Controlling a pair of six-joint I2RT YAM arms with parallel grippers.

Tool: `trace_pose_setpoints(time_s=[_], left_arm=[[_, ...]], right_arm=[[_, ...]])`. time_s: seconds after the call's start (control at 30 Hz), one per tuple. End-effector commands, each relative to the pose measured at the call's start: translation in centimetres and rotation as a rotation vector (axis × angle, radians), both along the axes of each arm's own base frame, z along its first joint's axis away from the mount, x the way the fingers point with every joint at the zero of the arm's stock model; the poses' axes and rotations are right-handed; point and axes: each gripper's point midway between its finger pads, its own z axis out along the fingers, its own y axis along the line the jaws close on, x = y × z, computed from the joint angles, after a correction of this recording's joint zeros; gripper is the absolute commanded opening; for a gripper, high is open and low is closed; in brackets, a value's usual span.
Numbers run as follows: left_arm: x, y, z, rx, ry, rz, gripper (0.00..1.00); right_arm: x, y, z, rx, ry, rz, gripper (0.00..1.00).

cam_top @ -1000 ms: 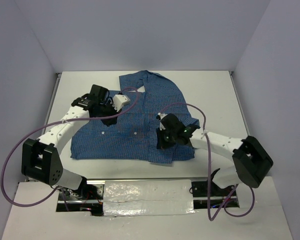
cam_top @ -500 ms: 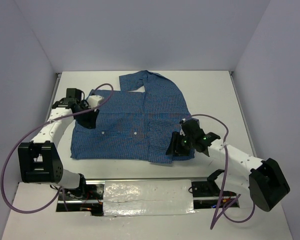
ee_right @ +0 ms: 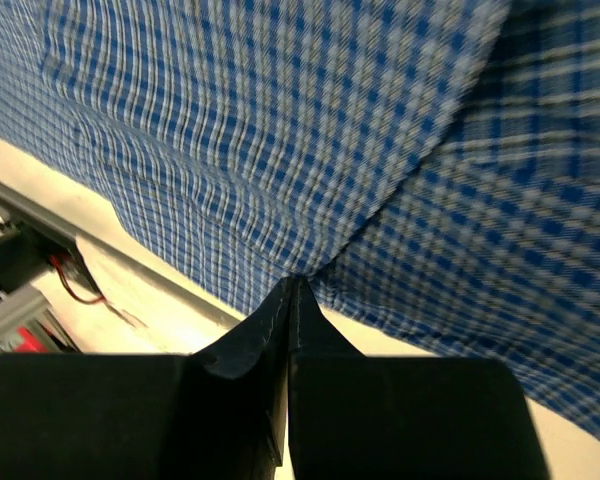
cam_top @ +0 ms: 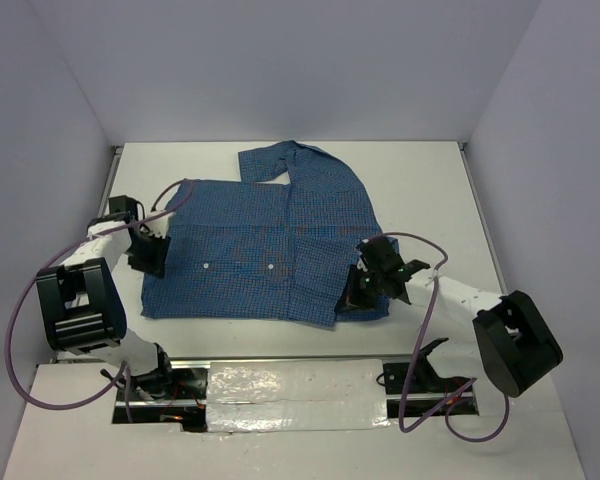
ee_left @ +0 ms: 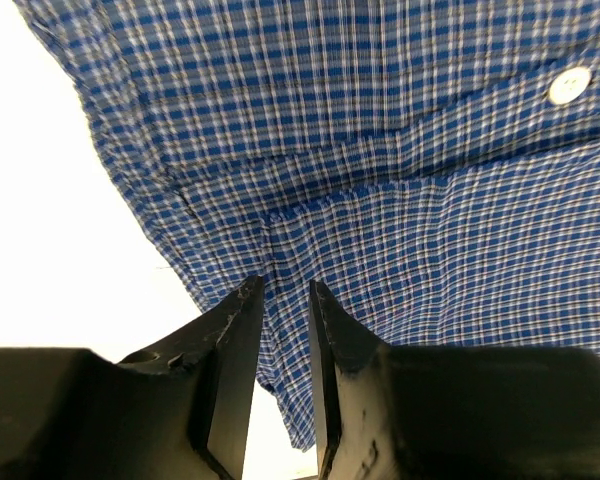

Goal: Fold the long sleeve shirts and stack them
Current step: Fold the shirt

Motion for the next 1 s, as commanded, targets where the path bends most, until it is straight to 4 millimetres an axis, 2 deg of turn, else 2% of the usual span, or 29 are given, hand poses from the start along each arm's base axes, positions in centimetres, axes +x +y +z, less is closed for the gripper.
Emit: trace_pose_setpoints(time_s=[0.0,0.2,0.37,0.4,0.5,0.6,0.7,0.77,0.97], left_arm=[[-0.1,0.6,-0.4,0.039,-0.009,0.0,0.37],[-0.2,0.5,-0.8,0.032,-0.006,0.004,0.37],[0.0,0.4,-0.6,0.027,-0.008,-0.003,0.37],[0.0,0.4,-0.5,0.028,-0.01,-0.007,0.37],[0.0,0.4,-0.3,0.032,-0.016,-0.01,0.37],[0.0,0.3,-0.3,0.024,-0.016,-0.009,0.37],[-0.1,0.2,-0.4,0.023,-0.014,-0.009,0.37],[-0.3,0.4,-0.5,0.033,-0.012,-0.009,0.37],[-0.8,0.8,-1.1,0.058,0.007,-0.005,0.37]], right_arm=[[1.1,-0.6,0.4,0.008,-0.04,-0.019,0.0],[2.2,-2.9,1.4,-0.098,-0.099,-0.071,0.0],[2.0,-2.0,1.1,-0.05,-0.072,-0.041,0.0],[2.0,-1.6,1.2,-0.026,-0.084,-0.037,0.16],[2.4,-0.7,2.1,0.037,-0.106,-0.056,0.39],[3.2,-0.3,2.6,0.057,-0.115,-0.075,0.4],[4.5,-0.9,2.6,0.006,-0.13,-0.116,0.42],[5.5,-1.3,2.4,-0.014,-0.144,-0.154,0.44],[6.6,-2.2,0.8,-0.094,-0.131,-0.184,0.47]])
